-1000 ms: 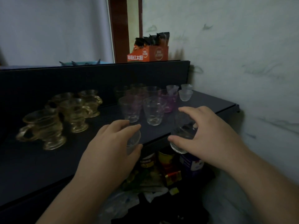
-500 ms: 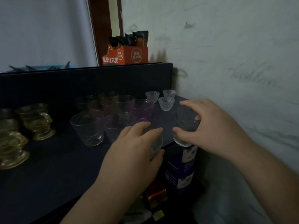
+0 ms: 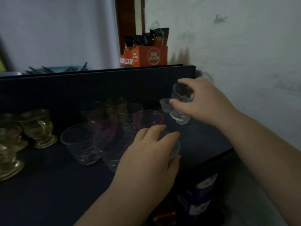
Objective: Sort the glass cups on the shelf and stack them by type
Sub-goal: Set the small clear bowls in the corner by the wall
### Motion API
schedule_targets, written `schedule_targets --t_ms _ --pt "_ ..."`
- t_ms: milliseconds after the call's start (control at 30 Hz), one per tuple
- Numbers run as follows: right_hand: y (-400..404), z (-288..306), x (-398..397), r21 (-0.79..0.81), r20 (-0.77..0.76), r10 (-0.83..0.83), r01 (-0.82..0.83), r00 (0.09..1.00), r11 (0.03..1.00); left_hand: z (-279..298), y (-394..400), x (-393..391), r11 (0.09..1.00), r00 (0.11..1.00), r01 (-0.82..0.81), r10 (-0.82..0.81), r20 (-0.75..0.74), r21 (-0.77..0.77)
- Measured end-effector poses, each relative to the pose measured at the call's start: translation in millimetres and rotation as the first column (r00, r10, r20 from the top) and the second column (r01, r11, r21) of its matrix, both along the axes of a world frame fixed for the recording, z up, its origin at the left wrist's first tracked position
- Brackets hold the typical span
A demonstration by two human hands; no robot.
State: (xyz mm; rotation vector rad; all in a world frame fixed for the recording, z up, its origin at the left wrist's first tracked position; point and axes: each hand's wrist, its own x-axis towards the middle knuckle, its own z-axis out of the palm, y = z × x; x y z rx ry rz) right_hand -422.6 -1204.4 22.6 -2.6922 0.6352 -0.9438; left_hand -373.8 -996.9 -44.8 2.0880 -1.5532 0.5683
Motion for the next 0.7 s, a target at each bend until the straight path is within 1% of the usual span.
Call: schedule_targets --t_ms 133,267,367,467,600,700 --pt "-36.5 6.7 59.5 0.043 -0.133 0.128 -0.124 0.983 0.991 -2.2 -12.9 -0.8 0.998 0.998 -0.056 0.056 -0.011 0.021" --pt "-57.0 6.9 108.7 0.08 -0.294 0.293 -0.282 0.91 0.956 -4.4 -23.9 -1.5 0.991 0.991 -0.129 0.13 -0.013 0.023" --pt "-61.8 3.8 137.0 0.07 -0.373 0.347 -0.347 0.86 0.935 -5.4 -28.9 -4.8 0.987 0.987 -0.157 0.157 -0.013 0.026" --pt "-63.4 -5.9 156.9 0.099 -0.408 0.367 -0.359 0.836 0.928 -7.2 -30.6 -6.1 0.984 0.985 -0.173 0.174 -0.017 0.035" --pt "-63.1 -22.7 170.7 0.175 -0.398 0.409 -0.37 0.821 0.913 -8.7 -32.7 -6.2 0.982 0.982 -0.188 0.189 -0.024 0.032" --pt "-59.8 -26.6 175.5 0.171 -0.395 0.399 -0.361 0.827 0.917 -8.8 -35.5 -7.9 0.982 0.981 -0.189 0.189 -0.028 0.029"
